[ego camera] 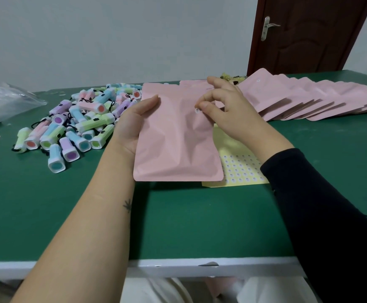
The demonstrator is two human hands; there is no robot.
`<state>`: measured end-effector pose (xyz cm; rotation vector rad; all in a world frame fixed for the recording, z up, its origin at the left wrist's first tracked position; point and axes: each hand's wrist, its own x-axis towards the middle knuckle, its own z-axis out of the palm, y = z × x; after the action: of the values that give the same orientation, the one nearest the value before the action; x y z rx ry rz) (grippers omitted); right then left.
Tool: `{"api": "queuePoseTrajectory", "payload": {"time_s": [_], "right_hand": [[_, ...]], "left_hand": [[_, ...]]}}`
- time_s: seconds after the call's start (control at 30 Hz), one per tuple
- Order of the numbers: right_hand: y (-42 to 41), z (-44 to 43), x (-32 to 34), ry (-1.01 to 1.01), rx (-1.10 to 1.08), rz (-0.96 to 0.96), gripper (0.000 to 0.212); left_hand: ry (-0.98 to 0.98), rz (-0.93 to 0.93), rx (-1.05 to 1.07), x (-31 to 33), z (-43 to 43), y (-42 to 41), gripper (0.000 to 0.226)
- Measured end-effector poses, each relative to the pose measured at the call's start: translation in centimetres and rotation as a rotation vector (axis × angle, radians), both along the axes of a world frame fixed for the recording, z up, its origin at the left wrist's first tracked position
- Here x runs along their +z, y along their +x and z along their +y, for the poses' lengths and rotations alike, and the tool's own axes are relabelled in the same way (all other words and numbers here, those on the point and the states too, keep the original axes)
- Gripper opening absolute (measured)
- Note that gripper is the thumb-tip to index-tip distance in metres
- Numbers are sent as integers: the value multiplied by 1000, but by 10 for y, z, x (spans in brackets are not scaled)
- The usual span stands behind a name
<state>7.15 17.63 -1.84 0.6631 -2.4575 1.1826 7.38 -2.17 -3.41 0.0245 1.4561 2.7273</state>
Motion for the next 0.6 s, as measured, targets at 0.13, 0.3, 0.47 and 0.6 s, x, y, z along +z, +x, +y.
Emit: {"api": "queuePoseTrajectory", "payload": {"time_s": [0.13, 0.3, 0.47, 0.6], "right_hand": [[-2, -5, -4, -26, -8, 16, 8], [-6, -9, -7, -57, -29, 47, 9], [-9, -12, -12, -304, -96, -102, 52], [-10, -11, -14, -599, 14, -461, 34]], "left_hand": [[24, 13, -38, 0, 2, 1, 32], [27, 35, -82, 0, 4, 2, 35], [66, 56, -92, -2, 4, 0, 38], [75, 70, -107, -1, 5, -1, 36]]}}
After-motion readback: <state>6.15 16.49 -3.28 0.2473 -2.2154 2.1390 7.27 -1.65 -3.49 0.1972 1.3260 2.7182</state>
